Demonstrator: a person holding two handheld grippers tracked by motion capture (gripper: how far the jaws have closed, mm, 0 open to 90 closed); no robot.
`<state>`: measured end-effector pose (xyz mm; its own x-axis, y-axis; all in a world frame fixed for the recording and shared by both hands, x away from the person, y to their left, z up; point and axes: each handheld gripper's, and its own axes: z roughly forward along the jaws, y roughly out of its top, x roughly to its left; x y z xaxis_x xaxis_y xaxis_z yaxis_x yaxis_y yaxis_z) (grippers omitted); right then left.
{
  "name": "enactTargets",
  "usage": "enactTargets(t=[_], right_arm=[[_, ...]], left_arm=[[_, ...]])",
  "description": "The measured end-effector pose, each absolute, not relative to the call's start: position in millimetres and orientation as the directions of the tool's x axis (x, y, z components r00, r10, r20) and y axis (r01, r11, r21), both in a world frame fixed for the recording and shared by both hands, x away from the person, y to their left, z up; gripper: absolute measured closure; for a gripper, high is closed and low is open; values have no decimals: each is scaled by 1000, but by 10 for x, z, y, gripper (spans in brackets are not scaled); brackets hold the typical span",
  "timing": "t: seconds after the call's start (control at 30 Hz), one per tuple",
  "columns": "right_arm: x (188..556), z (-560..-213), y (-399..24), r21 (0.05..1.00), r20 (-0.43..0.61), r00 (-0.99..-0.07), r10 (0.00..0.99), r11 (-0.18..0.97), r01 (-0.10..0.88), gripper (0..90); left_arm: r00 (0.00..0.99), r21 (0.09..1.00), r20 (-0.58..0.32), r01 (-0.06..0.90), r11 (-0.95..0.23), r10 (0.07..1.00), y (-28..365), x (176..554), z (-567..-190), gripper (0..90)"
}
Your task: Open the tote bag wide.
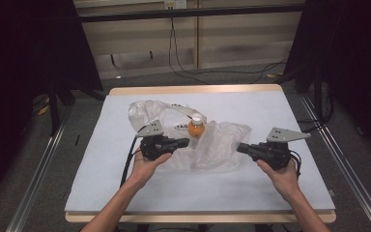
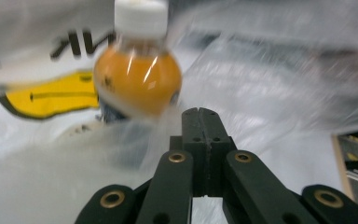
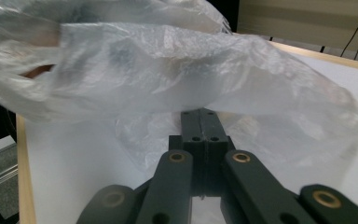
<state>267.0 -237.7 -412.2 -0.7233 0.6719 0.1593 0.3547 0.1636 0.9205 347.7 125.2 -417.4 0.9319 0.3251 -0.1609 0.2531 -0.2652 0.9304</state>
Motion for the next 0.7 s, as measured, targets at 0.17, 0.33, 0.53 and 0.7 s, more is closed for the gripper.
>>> enactTargets(t=[0.17,0.33,0.53,0.7], right_arm=[[2570,-4082,-2575,925,157,-690,706,141,354,900],[2603,-3944,-2683,941,154,-668,728,98,324,900],[2775,-3609,-2446,962,128,-714,689,89,258,900],[2971,-3410,-1994,963,118,-785,608,122,240,900]], left_arm=[[931,939,-154,242,-245,331,1219,3527,-4096,900],[915,929,-177,278,-245,363,1205,3630,-4193,900],[923,931,-169,266,-252,347,1160,3607,-4163,900],[931,944,-149,234,-232,333,1144,3575,-4032,900]])
